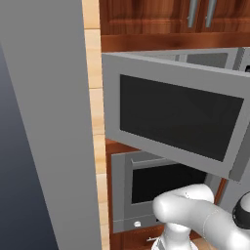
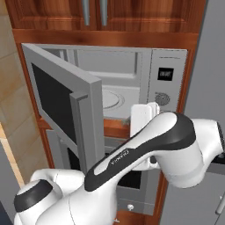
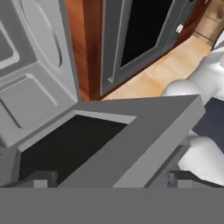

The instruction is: Place the sponge inside the microwave to prepare for sanitizing.

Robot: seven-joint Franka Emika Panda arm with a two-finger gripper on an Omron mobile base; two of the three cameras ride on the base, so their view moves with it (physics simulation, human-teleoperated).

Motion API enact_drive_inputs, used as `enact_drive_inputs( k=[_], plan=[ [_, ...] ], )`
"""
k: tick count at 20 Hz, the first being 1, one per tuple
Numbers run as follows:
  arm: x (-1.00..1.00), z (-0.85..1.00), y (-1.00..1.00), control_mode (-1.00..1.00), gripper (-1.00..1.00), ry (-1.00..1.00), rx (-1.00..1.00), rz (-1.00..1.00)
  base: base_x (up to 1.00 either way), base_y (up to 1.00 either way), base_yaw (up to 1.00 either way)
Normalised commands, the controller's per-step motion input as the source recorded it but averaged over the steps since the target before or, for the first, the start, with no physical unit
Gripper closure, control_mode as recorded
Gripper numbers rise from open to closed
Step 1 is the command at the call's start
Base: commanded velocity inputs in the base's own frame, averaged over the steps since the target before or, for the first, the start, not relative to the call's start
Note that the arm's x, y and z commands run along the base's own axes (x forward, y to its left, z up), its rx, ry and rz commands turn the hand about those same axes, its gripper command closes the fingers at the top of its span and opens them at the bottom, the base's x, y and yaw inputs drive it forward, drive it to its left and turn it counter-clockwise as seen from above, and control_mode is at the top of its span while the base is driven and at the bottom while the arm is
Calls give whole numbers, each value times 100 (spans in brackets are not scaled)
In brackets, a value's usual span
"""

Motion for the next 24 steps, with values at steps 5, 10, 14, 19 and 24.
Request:
enact_drive_inputs(
  k=[5,10,14,19,24],
  plan=[
    [46,-1,7,-100,-100,0,2,0,0,0,0],
    [0,0,42,-100,-100,7,19,10,0,0,0],
    [3,5,51,-100,-100,8,16,22,0,0,0],
    [6,16,59,-100,-100,4,7,44,0,0,0],
    [-13,4,76,-100,-100,20,24,56,0,0,0]
  ],
)
